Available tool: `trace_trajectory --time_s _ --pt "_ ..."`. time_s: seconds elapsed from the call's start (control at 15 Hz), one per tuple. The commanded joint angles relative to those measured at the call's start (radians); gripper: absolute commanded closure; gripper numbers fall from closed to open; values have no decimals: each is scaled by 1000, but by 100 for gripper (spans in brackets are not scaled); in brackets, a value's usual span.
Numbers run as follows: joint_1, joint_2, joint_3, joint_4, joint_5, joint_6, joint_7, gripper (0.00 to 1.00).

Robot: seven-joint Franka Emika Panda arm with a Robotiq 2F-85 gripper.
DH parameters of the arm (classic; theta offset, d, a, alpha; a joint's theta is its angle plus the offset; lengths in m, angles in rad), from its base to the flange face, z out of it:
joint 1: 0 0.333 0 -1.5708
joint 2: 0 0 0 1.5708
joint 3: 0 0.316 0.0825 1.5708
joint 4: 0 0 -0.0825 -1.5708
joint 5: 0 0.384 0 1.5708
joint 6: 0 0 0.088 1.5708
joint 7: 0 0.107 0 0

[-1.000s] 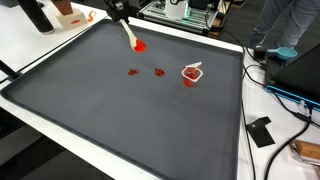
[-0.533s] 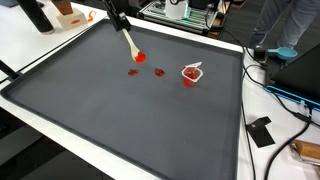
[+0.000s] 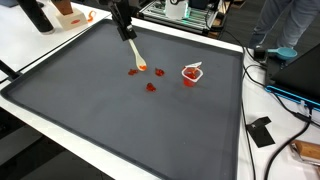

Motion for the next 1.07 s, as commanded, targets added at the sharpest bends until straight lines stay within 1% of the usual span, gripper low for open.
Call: trace_trajectory --time_s 0.0,0.2,0.53,0.73,0.87,1.0 --pt "16 -9 16 7 -119 33 122 94" --pt "16 -21 30 19 -180 20 169 94" --pt "14 -54 48 33 -226 -5 185 94" --pt "22 -88 59 37 -271 -22 220 94" --pt "31 -112 66 44 -319 -28 271 94" --pt "47 -129 74 55 -404 -17 345 94"
